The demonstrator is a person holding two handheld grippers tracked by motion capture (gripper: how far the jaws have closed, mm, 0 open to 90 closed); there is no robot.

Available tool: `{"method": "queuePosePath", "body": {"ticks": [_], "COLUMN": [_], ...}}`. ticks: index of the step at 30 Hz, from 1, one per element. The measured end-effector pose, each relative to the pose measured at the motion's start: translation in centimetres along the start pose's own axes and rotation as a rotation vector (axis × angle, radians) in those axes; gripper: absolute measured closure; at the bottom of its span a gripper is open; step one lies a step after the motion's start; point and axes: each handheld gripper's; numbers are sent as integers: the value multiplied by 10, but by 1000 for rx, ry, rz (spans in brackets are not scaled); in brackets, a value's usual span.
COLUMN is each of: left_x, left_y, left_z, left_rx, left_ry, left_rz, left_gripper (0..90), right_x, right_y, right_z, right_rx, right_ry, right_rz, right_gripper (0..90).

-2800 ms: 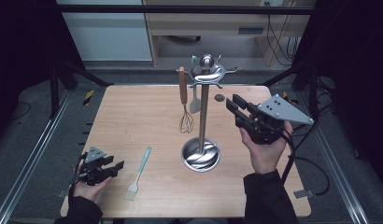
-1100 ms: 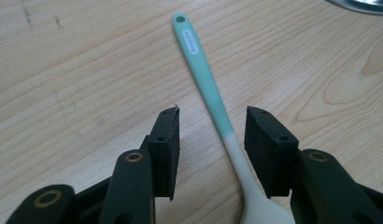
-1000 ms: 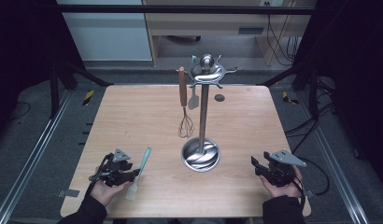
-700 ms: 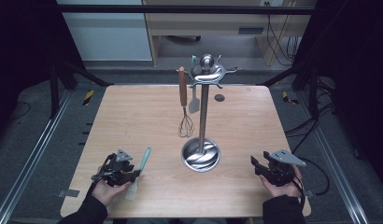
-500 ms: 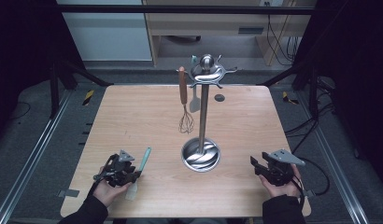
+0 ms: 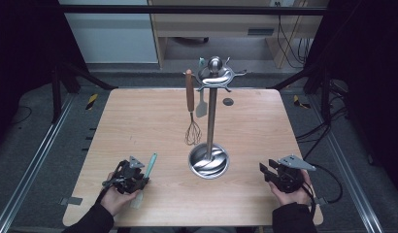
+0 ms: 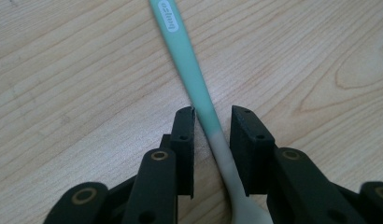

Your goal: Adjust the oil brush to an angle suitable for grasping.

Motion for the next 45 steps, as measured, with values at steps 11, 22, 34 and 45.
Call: {"method": "queuePosePath", "body": {"ticks": [11, 22, 34, 45], "left_x": [6, 1, 3, 0], "left_y": [0, 2, 4, 1], "left_z": [3, -9, -12, -14], "left_rx": [12, -12, -35, -36], "left_ry": [25, -5, -30, -78], "left_rz": [-32, -37, -27, -20], "left_gripper": [789, 771, 823, 814], "right_x": [-1, -1, 0, 0], "right_y": [1, 2, 2, 2], "right_z": [0, 1, 0, 1], "right_rx": [16, 19, 23, 23], "right_ry": [-20, -17, -19, -16], "right_rz": [0, 5, 4, 6], "right_gripper": [624, 632, 639, 640]}}
Point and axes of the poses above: each handheld gripper's, and its own axes: y roughly backward along the jaws, x roughly out of its top, z roughly to its right, and after that the axes turned 10 degrees about -z, right-handed
